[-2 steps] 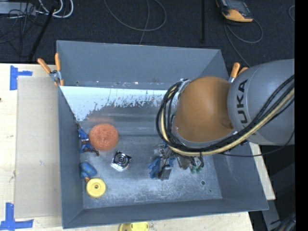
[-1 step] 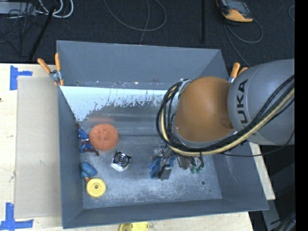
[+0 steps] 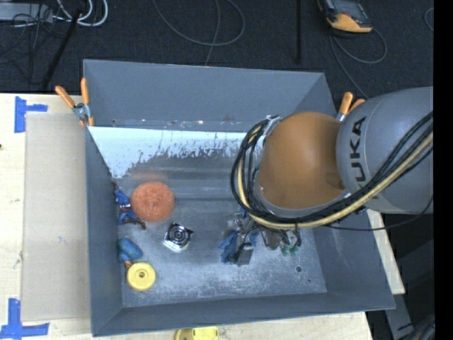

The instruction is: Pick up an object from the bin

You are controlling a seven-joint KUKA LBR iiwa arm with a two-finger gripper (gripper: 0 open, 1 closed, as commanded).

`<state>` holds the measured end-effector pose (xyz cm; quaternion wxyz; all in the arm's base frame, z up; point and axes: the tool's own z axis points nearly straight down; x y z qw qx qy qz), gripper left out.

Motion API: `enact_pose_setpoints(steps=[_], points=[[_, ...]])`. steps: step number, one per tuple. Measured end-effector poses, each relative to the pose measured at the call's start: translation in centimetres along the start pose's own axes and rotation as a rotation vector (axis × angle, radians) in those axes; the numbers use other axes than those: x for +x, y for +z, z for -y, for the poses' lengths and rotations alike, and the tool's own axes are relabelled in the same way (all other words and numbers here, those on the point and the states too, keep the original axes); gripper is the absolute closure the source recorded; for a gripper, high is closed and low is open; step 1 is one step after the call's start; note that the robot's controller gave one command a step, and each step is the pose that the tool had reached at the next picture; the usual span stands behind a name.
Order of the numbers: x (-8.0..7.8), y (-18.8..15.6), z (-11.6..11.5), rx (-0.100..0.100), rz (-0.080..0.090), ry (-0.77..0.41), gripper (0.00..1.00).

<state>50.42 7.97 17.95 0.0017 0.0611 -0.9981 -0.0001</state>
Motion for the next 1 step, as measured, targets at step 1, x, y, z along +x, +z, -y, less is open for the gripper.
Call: enact_pose_setpoints(steps=[1], points=[[0.24, -4.45, 0.39, 0.0, 0.007, -0.068, 1.0]])
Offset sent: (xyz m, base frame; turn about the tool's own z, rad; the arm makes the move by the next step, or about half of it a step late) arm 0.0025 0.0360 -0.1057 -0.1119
